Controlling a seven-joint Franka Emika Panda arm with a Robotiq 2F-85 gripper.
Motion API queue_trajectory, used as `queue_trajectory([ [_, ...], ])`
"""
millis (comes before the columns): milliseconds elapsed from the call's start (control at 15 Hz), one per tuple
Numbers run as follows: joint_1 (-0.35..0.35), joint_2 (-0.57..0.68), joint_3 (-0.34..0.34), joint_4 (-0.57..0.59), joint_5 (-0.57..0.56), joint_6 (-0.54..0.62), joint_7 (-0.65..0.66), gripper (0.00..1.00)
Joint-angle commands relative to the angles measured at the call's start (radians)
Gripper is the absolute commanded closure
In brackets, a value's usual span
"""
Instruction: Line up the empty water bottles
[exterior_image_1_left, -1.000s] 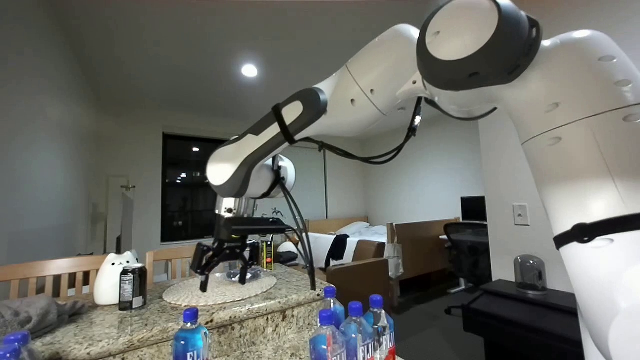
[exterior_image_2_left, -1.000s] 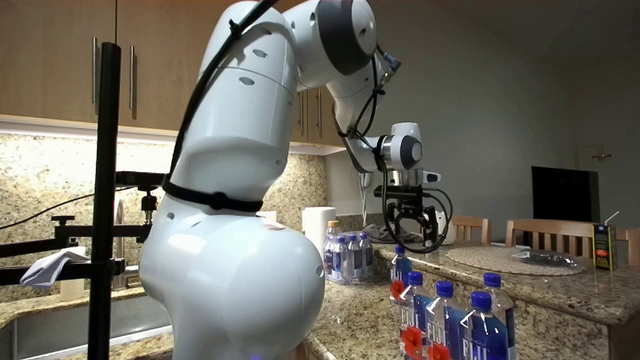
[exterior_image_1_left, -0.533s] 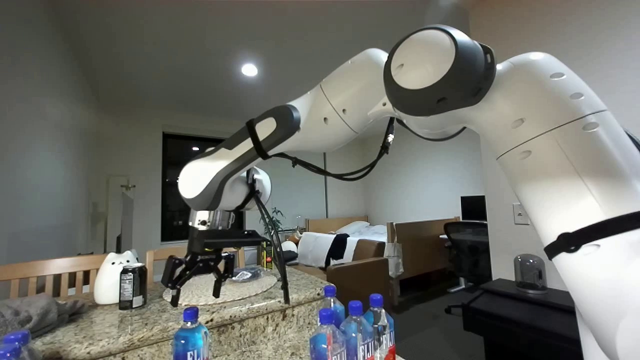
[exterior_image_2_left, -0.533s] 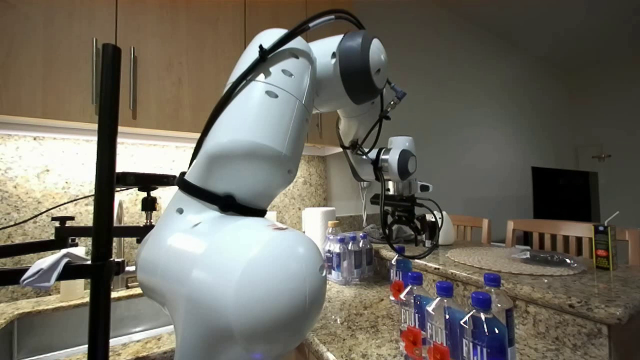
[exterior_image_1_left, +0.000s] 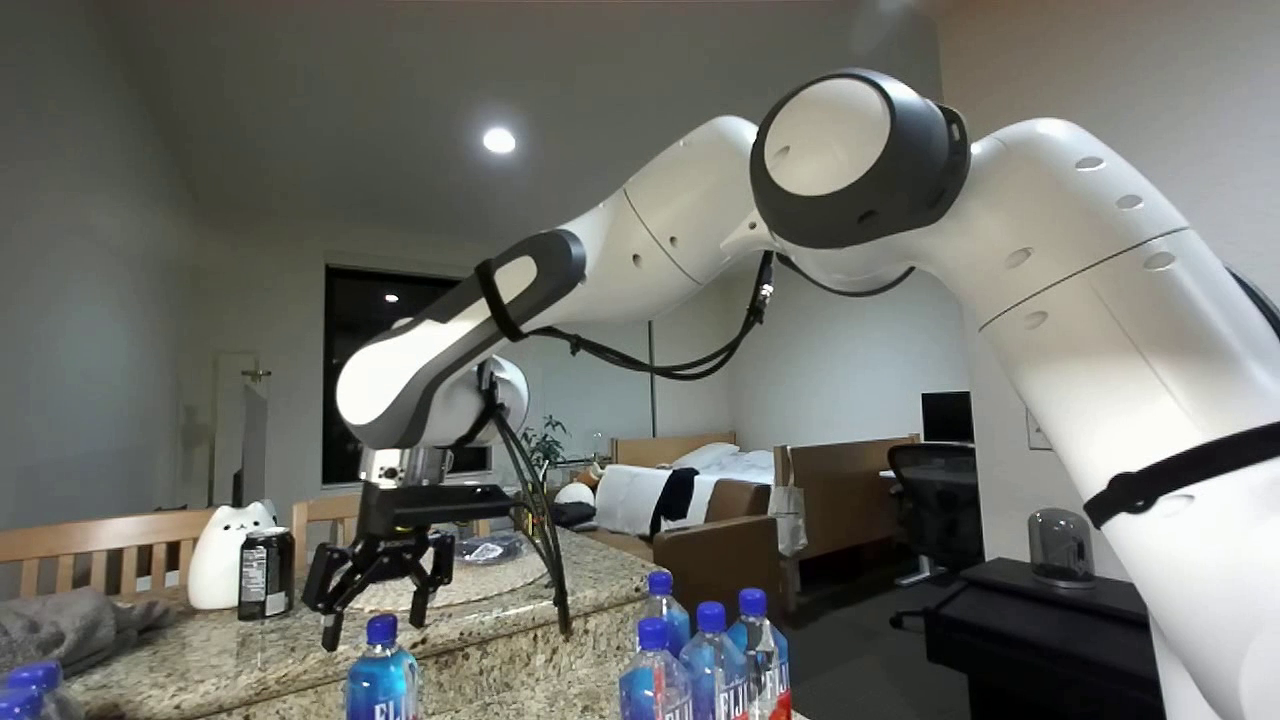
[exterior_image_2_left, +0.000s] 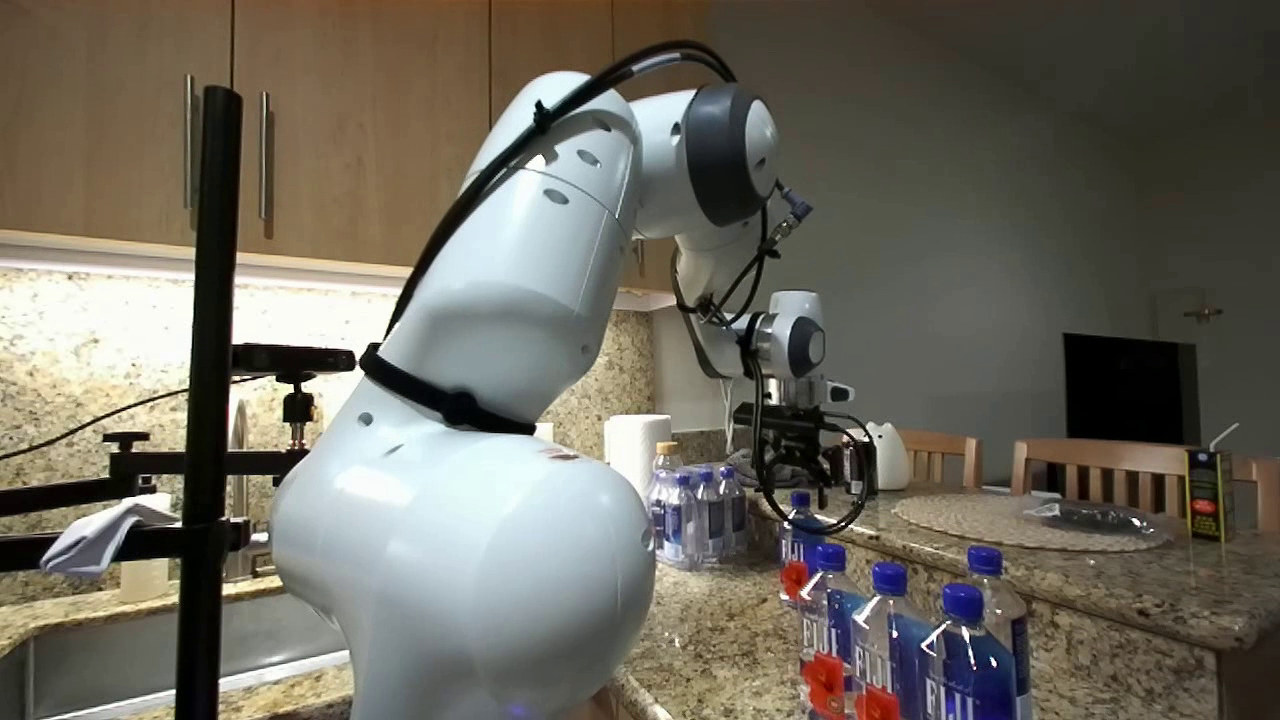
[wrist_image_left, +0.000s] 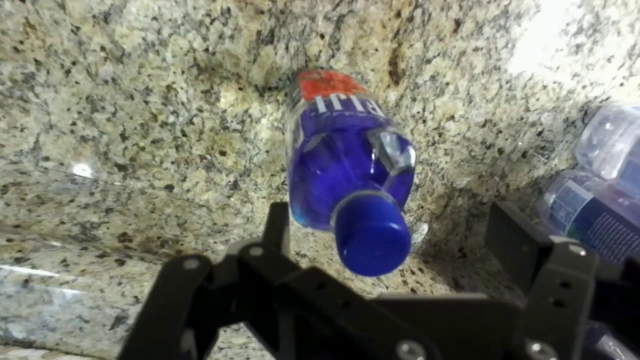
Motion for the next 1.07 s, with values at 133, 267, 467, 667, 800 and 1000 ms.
queue_trajectory([
  [133, 0.026, 0.075, -0.009, 0.096, -0.045, 0.004, -0.083, 0.0],
  [267, 0.034, 0.091, -0.014, 0.126, -0.058, -0.009, -0.083, 0.26],
  [467, 0.05, 0.094, -0.024, 0.149, -0.083, -0.066, -0.065, 0.47],
  [667, 0.06, 0.089, -0.027, 0.157, -0.095, -0.093, -0.06, 0.15],
  [800, 0.066, 0.086, -0.033, 0.161, -0.106, -0.108, -0.054, 0.08],
  [1000, 0.074, 0.079, -0.042, 0.161, -0.125, -0.116, -0.046, 0.0],
])
